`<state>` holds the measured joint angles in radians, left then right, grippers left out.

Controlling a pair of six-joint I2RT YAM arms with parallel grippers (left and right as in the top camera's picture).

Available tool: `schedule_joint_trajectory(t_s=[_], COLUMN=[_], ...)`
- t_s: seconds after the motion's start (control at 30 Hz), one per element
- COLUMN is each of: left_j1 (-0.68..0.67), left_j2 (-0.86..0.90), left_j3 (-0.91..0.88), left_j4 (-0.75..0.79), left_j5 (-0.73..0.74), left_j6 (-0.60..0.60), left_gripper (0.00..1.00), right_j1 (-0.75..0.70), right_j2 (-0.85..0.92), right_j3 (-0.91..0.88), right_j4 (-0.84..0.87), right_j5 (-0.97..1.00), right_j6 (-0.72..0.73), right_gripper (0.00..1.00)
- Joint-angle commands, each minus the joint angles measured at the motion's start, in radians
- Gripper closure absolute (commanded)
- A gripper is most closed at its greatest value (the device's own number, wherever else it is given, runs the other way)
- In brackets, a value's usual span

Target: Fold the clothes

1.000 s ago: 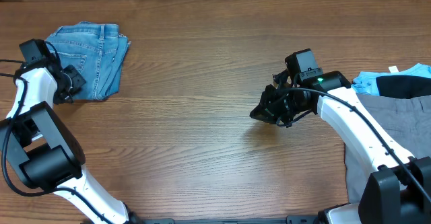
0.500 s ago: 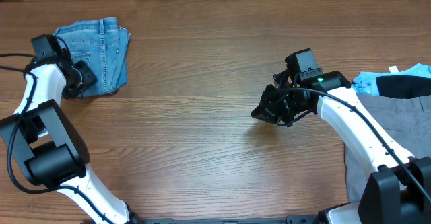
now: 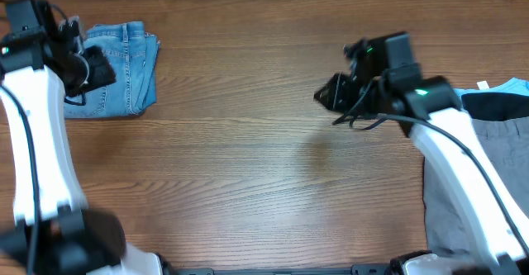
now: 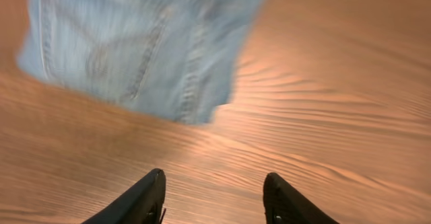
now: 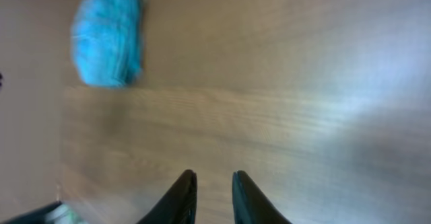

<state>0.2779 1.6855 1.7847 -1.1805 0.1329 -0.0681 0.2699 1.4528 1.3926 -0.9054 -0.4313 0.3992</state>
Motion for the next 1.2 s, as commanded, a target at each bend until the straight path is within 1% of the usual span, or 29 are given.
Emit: schedule_joint_trajectory(t_s=[0.0, 0.07, 0.13, 0.27, 0.3, 0.33, 0.37, 0.43, 0.5, 0.67, 0.77, 0.9, 1.17], left_j1=[-0.097, -0.156, -0.204, -0.285, -0.302, -0.313, -0.322, -0.33, -0.331, -0.331, -0.331, -0.331, -0.331], left_j2=[-0.16, -0.232, -0.285, -0.36, -0.379, -0.394, -0.41, -0.436, -0.457, -0.462, -0.449, -0.431, -0.399], left_j3=[0.026, 0.026, 0.026, 0.026, 0.026, 0.026, 0.026, 0.026, 0.026, 0.025, 0.024, 0.024, 0.024], left_j4=[-0.031, -0.071, -0.122, -0.244, -0.28, -0.308, -0.332, -0.369, -0.392, -0.4, -0.394, -0.393, -0.393], left_j5=[-0.099, -0.145, -0.148, -0.148, -0.149, -0.149, -0.152, -0.17, -0.187, -0.19, -0.166, -0.166, -0.166], left_j6=[0.049, 0.051, 0.062, 0.06, 0.056, 0.047, 0.036, 0.012, -0.008, -0.007, -0.007, -0.007, -0.007], left_gripper=[0.47, 0.46, 0.45, 0.45, 0.41, 0.38, 0.37, 0.27, 0.0, 0.0, 0.0, 0.0, 0.0], right_j1=[-0.002, -0.002, -0.002, -0.002, -0.002, -0.002, -0.002, -0.002, -0.002, -0.002, -0.002, -0.002, -0.002], right_j2=[-0.106, -0.148, -0.186, -0.264, -0.28, -0.296, -0.309, -0.327, -0.336, -0.327, -0.317, -0.307, -0.289], right_j3=[0.093, 0.127, 0.148, 0.153, 0.153, 0.153, 0.153, 0.153, 0.153, 0.152, 0.152, 0.152, 0.152], right_j4=[0.006, 0.008, 0.01, 0.009, 0.01, 0.01, 0.01, 0.01, 0.011, 0.009, -0.002, -0.033, -0.042], right_j5=[0.067, 0.092, 0.097, 0.098, 0.098, 0.098, 0.098, 0.098, 0.098, 0.098, 0.098, 0.097, 0.091], right_j6=[-0.131, -0.154, -0.175, -0.176, -0.176, -0.176, -0.176, -0.175, -0.175, -0.175, -0.175, -0.164, -0.164], right_gripper=[0.67, 0.54, 0.39, 0.06, 0.0, 0.0, 0.0, 0.0, 0.0, 0.0, 0.0, 0.0, 0.0])
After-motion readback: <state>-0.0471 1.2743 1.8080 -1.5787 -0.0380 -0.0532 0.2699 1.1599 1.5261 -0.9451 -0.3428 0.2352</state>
